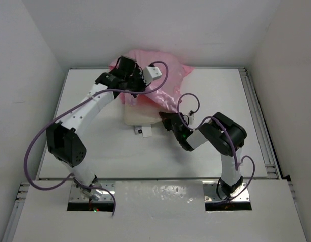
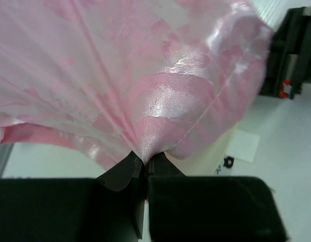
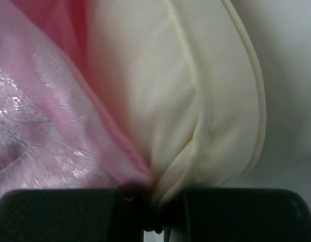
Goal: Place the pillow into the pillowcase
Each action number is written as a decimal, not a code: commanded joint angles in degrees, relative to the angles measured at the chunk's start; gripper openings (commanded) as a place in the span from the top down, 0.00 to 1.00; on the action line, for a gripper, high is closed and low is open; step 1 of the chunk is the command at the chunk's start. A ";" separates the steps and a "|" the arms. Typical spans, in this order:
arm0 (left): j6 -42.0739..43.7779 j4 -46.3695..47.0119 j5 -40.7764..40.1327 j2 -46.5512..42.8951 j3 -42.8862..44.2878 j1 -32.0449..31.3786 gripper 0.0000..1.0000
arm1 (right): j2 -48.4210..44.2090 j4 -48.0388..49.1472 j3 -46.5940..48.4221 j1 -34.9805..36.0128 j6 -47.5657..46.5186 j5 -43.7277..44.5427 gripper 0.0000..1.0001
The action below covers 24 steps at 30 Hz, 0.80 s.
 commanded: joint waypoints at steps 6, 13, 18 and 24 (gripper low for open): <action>1.27 -17.59 2.27 -4.51 16.19 -8.74 1.00 | -11.68 16.57 6.13 -4.00 -20.24 -2.05 1.00; 1.44 -17.34 -5.12 -4.68 14.20 -10.96 1.00 | -20.20 21.67 5.35 -3.65 -26.77 -2.93 1.00; 3.46 -22.95 2.33 -3.80 15.85 -12.80 1.00 | -20.23 18.69 3.86 -4.17 -28.55 0.57 1.00; 5.66 -31.74 9.83 -5.20 26.14 -15.35 1.00 | -15.74 18.16 5.68 -6.72 -31.77 5.76 1.00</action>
